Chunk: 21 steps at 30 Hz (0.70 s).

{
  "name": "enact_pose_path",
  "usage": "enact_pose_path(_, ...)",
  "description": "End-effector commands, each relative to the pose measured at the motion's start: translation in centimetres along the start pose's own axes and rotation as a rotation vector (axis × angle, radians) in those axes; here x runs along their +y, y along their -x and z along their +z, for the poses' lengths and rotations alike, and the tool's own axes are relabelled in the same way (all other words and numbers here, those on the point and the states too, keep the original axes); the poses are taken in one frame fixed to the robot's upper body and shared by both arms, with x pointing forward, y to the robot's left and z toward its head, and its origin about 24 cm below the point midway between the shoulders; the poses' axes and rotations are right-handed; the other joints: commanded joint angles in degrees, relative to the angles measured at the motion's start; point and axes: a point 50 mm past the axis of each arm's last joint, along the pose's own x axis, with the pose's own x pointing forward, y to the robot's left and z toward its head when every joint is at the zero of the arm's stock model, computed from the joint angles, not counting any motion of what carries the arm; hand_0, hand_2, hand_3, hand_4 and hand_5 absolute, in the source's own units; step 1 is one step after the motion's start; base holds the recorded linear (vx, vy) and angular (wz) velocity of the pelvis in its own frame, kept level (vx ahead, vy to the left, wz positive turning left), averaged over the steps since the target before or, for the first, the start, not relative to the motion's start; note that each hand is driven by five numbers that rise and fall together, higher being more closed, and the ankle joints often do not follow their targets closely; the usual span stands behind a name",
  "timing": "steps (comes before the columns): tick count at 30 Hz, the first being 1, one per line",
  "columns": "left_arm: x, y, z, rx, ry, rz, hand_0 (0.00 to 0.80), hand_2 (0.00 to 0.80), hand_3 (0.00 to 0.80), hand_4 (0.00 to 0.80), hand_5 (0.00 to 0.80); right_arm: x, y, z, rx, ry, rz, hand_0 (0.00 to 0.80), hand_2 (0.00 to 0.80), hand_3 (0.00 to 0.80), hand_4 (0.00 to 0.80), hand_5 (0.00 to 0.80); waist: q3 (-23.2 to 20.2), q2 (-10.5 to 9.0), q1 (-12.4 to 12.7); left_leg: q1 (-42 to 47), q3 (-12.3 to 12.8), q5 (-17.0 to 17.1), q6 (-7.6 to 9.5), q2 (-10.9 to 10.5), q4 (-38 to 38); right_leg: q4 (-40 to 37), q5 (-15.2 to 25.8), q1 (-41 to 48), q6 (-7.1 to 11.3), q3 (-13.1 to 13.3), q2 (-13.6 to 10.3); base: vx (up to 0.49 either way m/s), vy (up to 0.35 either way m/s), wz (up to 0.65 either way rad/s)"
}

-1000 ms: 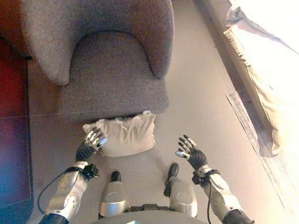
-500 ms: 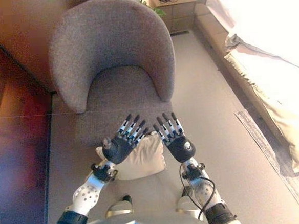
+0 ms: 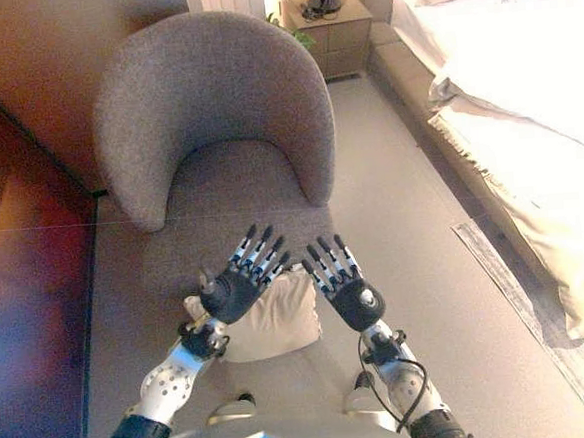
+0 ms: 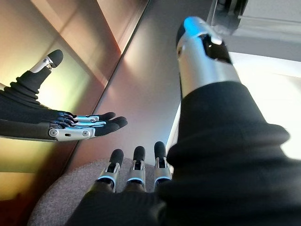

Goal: Pick up the cushion and take it to the sofa

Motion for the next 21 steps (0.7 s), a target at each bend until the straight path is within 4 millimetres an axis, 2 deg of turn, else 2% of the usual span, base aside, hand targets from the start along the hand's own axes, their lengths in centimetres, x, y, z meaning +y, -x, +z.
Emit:
enact_pose_path(1,-0.8,-0.7,1.5,-0.04,-0.111,-0.006,0.0,0.0,0.0,0.0,0.0,1.0,-1.1,0.9,0.003,0.084,0.042,0.0,0.0,0.0,0.0,0.0,0.31,-1.16,-0.5,-0.75,2.04,-1.35,2.05,0.96,0.26,1.42,-2.22,0.02,5.18,0.93,-3.99,0.064,-0.013,-0.05)
enact_pose_path(2,-0.5,-0.4,1.8,-0.041,-0.173,0.044,0.0,0.0,0.0,0.0,0.0,0.7,-0.9,1.1,0.011,0.132,-0.017,0.0,0.0,0.0,0.0,0.0,0.39,-1.24,-0.5,-0.62,2.18,-1.46,2.01,1.06,0.51,1.8,-2.29,-0.09,5.29,0.99,-4.23,0.085,-0.014,-0.07)
enact_pose_path(3,0.2,0.1,2.4,-0.044,-0.301,0.169,0.0,0.0,0.0,0.0,0.0,0.0,-0.6,1.6,0.035,0.243,-0.141,0.0,0.0,0.0,0.0,0.0,0.6,-1.4,-0.53,-0.53,2.49,-1.74,1.97,1.25,1.33,2.65,-2.41,-0.4,5.51,1.05,-4.76,0.092,-0.012,-0.11)
enact_pose_path(5,1.4,1.6,4.1,-0.078,-0.537,0.442,0.0,0.0,0.0,0.0,0.0,-0.7,0.2,2.5,0.096,0.439,-0.273,0.0,0.0,0.0,0.0,0.0,1.58,-1.64,-0.9,-0.82,2.63,-2.48,2.42,1.28,3.51,5.21,-2.67,-1.85,5.74,1.59,-5.57,0.079,-0.007,-0.15)
enact_pose_path(7,2.0,3.0,5.7,-0.075,-0.745,0.584,0.0,0.0,0.0,0.0,0.0,-1.0,1.1,3.3,0.128,0.538,-0.343,0.0,0.0,0.0,0.0,0.0,2.79,-2.03,-1.27,-1.97,2.46,-3.31,2.89,1.03,6.16,8.07,-3.2,-3.84,5.81,2.26,-6.34,0.023,-0.011,-0.14)
enact_pose_path(9,2.5,4.0,6.8,-0.047,-0.875,0.65,0.0,0.0,0.0,0.0,0.0,-1.2,1.5,4.2,0.14,0.594,-0.378,0.0,0.0,0.0,0.0,0.0,4.52,-2.2,-1.53,-4.84,1.67,-4.11,2.91,0.98,9.64,10.97,-3.68,-7.09,5.84,3.9,-6.91,-0.09,-0.028,-0.19)
enact_pose_path(12,3.2,3.1,8.1,-0.061,-0.954,0.694,0.0,0.0,0.0,0.0,0.0,-1.7,-0.2,5.5,0.139,0.686,-0.399,0.0,0.0,0.0,0.0,0.0,8.35,-2.08,-1.85,-10.04,0.73,-4.68,2.69,1.3,13.37,13.76,-3.48,-12.65,6.07,5.6,-7.75,-0.274,-0.022,-0.17)
enact_pose_path(14,3.6,1.3,9.1,-0.103,-0.962,0.708,0.0,0.0,0.0,0.0,0.0,-2.0,-2.6,6.5,0.128,0.752,-0.406,0.0,0.0,0.0,0.0,0.0,12.22,-1.97,-2.23,-15.25,-0.06,-4.45,2.49,1.78,16.28,15.95,-3.15,-17.51,6.21,7.04,-8.07,-0.37,-0.016,-0.17)
enact_pose_path(18,3.4,-0.9,9.6,-0.19,-0.986,0.709,0.0,0.0,0.0,0.0,0.0,-1.7,-5.2,7.4,0.093,0.807,-0.395,0.0,0.0,0.0,0.0,0.0,16.69,-1.48,-2.58,-22.85,-1.28,-3.59,2.11,2.18,19.77,17.4,-2.39,-23.48,5.87,8.59,-8.21,-0.246,0.009,-0.18)
enact_pose_path(21,2.7,-2.7,10.0,-0.269,-1.022,0.697,0.0,0.0,0.0,0.0,0.0,-1.1,-7.0,8.4,0.067,0.869,-0.374,0.0,0.0,0.0,0.0,0.0,19.89,-0.91,-2.6,-28.4,-2.74,-3.03,2.21,1.21,22.01,18.13,-1.6,-28.02,5.65,9.49,-8.27,-0.211,0.031,-0.05)
